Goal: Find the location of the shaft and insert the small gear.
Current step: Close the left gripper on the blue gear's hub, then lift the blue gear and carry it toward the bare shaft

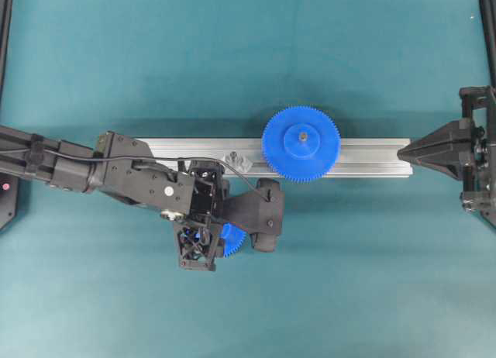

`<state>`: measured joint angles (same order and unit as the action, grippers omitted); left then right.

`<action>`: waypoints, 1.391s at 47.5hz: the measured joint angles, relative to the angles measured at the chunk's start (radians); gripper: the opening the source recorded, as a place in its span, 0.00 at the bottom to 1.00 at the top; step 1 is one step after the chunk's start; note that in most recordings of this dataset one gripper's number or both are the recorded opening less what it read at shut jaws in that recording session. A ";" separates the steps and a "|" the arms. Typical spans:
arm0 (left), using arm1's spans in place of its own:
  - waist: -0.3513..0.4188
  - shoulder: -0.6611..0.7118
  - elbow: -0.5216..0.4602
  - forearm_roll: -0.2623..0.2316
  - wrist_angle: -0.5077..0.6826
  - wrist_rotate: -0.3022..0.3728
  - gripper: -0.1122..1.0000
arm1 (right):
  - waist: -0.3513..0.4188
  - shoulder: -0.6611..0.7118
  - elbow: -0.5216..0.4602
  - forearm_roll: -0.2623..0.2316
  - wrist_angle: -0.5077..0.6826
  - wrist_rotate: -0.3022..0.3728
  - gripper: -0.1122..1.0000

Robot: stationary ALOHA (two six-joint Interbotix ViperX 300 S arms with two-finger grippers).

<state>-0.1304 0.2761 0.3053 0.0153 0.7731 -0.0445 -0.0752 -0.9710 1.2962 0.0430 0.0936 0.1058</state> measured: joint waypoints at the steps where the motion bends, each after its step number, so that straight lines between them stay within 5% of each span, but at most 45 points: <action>1: -0.002 0.000 -0.002 0.000 0.000 0.002 0.68 | 0.000 0.000 0.000 0.000 0.000 -0.002 0.12; 25: 0.002 -0.072 -0.005 0.000 0.081 0.011 0.68 | 0.000 0.002 0.000 0.000 -0.011 0.000 0.12; 66: 0.055 -0.209 -0.173 0.006 0.318 0.146 0.68 | 0.000 0.000 0.003 0.000 -0.014 0.000 0.12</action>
<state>-0.0752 0.0675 0.1319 0.0215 1.0907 0.1012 -0.0752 -0.9710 1.2993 0.0430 0.0798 0.1058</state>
